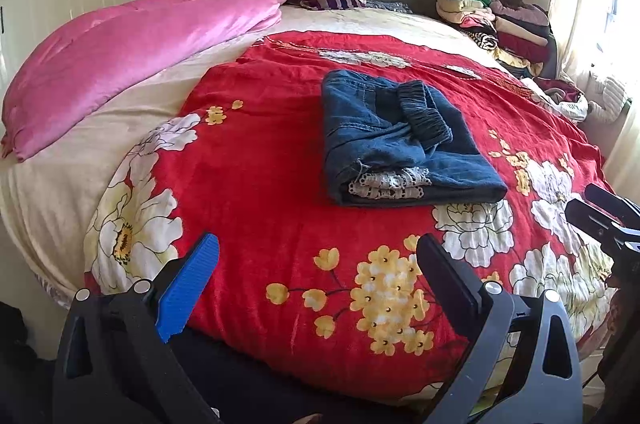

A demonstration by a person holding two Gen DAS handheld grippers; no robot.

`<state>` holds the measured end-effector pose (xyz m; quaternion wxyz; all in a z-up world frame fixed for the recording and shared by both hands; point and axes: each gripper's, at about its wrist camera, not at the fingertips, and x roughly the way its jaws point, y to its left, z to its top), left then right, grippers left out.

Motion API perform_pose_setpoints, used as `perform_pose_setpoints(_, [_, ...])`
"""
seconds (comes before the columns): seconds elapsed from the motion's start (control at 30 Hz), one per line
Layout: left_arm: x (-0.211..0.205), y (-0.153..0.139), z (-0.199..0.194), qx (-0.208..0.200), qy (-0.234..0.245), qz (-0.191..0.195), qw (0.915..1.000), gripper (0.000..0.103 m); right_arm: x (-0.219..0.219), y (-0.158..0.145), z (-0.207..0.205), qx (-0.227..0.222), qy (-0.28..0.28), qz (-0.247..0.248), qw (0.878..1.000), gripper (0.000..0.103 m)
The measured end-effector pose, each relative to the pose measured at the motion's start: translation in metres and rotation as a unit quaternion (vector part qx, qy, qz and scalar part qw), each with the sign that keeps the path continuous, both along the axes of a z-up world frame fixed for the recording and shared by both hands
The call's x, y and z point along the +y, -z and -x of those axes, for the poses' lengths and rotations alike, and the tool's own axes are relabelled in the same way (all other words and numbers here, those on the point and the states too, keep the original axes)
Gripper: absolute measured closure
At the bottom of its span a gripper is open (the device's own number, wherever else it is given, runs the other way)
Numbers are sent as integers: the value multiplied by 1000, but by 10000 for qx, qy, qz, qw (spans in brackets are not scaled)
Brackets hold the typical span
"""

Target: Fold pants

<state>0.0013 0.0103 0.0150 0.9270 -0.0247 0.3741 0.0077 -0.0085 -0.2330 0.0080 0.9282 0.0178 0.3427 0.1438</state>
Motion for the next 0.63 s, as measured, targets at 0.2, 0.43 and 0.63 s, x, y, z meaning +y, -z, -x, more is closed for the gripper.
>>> perform_pose_setpoints(0.2, [38, 7, -18, 262, -325, 340, 9986, 4, -22, 3, -10, 112, 280, 21, 9995, 9])
perform_pose_setpoints(0.43, [141, 19, -122, 611, -1503, -188, 9866, 4, -136, 9, -59, 114, 1733, 334, 9842, 9])
perform_pose_setpoints(0.63, [215, 64, -246, 1487, -1755, -141, 9731, 4, -268, 41, -137, 782, 2986, 560, 9495, 9])
